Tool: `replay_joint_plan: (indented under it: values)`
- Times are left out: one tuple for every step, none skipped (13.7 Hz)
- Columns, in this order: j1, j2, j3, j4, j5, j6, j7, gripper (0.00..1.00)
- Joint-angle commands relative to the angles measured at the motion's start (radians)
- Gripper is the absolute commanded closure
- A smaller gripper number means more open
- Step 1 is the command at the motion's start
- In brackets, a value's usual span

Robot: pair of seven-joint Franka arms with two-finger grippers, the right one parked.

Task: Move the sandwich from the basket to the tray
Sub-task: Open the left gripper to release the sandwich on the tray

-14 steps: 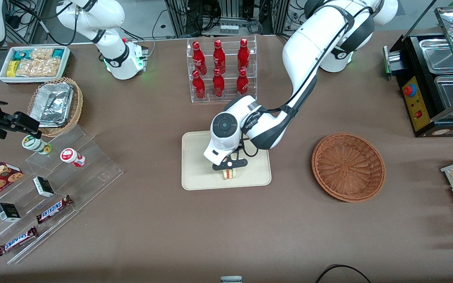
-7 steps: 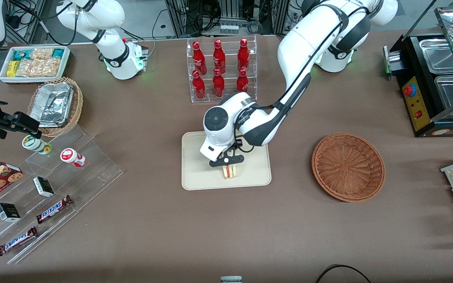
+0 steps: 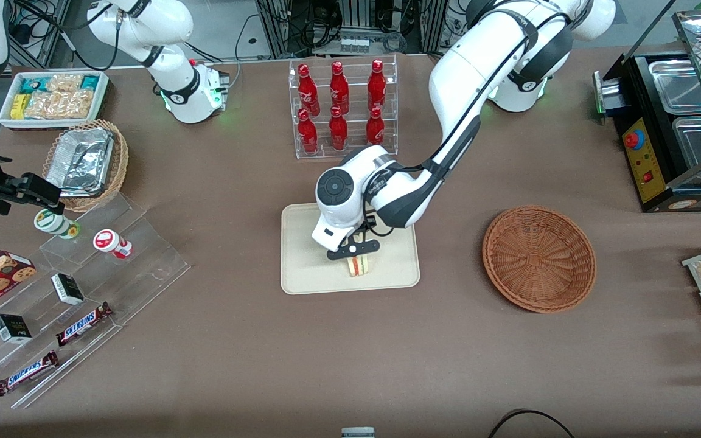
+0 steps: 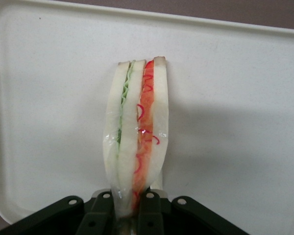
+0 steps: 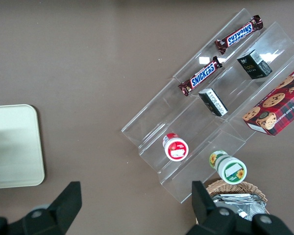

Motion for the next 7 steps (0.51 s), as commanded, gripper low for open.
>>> replay_joint_plan:
  values:
    - [-0.004, 0.006, 0.003, 0.008, 0.015, 0.018, -0.024, 0.00]
    - [-0.002, 0.001, 0.003, 0.008, 0.015, 0.018, -0.024, 0.00]
    - [-0.002, -0.005, 0.003, 0.012, 0.015, 0.015, -0.021, 0.00]
    - [-0.002, -0.013, 0.002, 0.018, 0.013, 0.006, -0.018, 0.00]
    - [-0.002, -0.033, 0.000, 0.018, 0.013, -0.001, -0.016, 0.00]
    - [-0.002, -0.049, 0.000, 0.018, 0.015, -0.022, -0.013, 0.00]
    - [-0.001, -0.066, 0.000, 0.018, 0.015, -0.042, -0.012, 0.00]
